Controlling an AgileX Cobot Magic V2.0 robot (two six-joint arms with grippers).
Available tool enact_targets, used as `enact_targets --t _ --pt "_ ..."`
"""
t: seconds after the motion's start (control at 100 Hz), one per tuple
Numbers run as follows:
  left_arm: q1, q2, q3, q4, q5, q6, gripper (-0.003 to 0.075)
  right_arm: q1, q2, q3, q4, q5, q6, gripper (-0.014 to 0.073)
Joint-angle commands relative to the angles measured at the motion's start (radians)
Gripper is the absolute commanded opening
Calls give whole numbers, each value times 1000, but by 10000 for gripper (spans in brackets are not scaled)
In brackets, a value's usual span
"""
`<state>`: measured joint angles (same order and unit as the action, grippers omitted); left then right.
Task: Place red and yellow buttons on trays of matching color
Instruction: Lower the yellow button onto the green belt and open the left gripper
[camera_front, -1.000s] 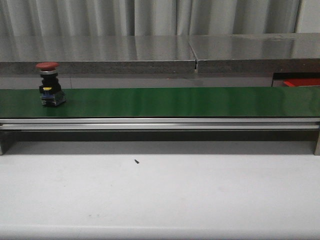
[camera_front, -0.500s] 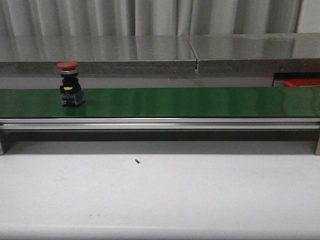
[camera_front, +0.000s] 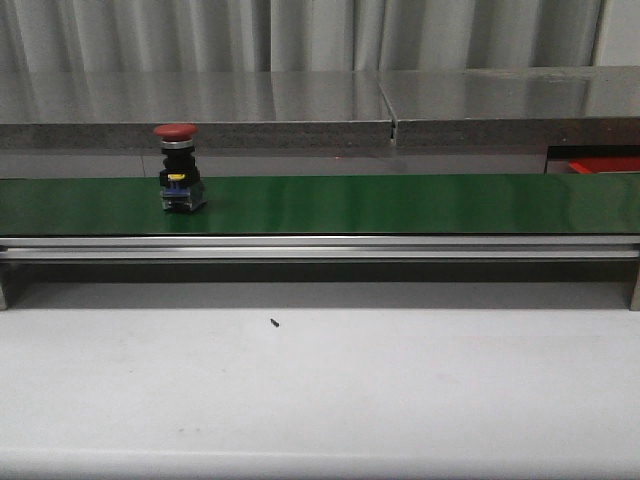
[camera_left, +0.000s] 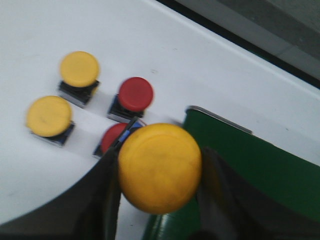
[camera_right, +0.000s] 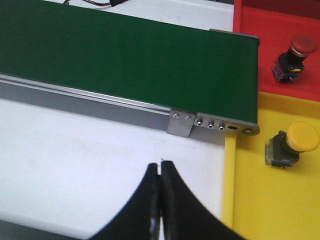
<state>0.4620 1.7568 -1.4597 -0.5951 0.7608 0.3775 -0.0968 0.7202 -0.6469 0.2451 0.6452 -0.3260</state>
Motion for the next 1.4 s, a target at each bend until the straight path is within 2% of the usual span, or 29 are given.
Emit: enact_targets --t 0.0,0.3,0.56,0.62,0.68,0.71,0.72,0.73,0.79,0.8,0.85,0.95,1.02,1.14,1.26,1.39 --pt "-55 -46 -30 -39 -16 -1 -19 0 -3 -24 11 -51 -10 -69" --pt "-162 -18 -30 3 -1 -1 -18 0 -3 -24 11 -51 -10 -69" --pt "-181 40 -30 11 16 -1 -6 0 -3 -24 11 -51 -10 -69" --pt "-181 40 -30 11 16 -1 32 0 -3 -24 11 -51 -10 -69" --pt "-181 40 -30 11 17 -1 116 0 -3 -24 11 -51 -10 -69" --pt "-181 40 -30 11 17 -1 181 0 -3 -24 11 -51 -10 -69" --pt "-181 40 -30 11 17 -1 181 0 -3 -24 11 -51 -10 -69" --pt "-181 40 -30 11 17 -1 224 0 -3 -24 11 -51 -10 -69" --pt "-181 40 -30 11 17 -1 335 0 -3 -24 11 -51 -10 -69" --pt "-181 40 -30 11 17 -1 382 0 -3 -24 11 -51 -10 -69" --pt "-181 40 -30 11 17 -1 480 0 -3 -24 11 -51 -10 -69" --pt "-181 40 -30 6 17 -1 601 0 -3 -24 11 -51 -10 -69" --pt "-181 40 -40 -28 22 13 634 0 -3 -24 11 -51 -10 -69" --pt "-181 36 -79 -119 65 81 638 0 -3 -24 11 -51 -10 -69" --pt "-181 14 -131 -125 102 96 638 0 -3 -24 11 -51 -10 -69" --pt "-181 -44 -139 -125 85 117 638 0 -3 -24 11 -51 -10 -69"
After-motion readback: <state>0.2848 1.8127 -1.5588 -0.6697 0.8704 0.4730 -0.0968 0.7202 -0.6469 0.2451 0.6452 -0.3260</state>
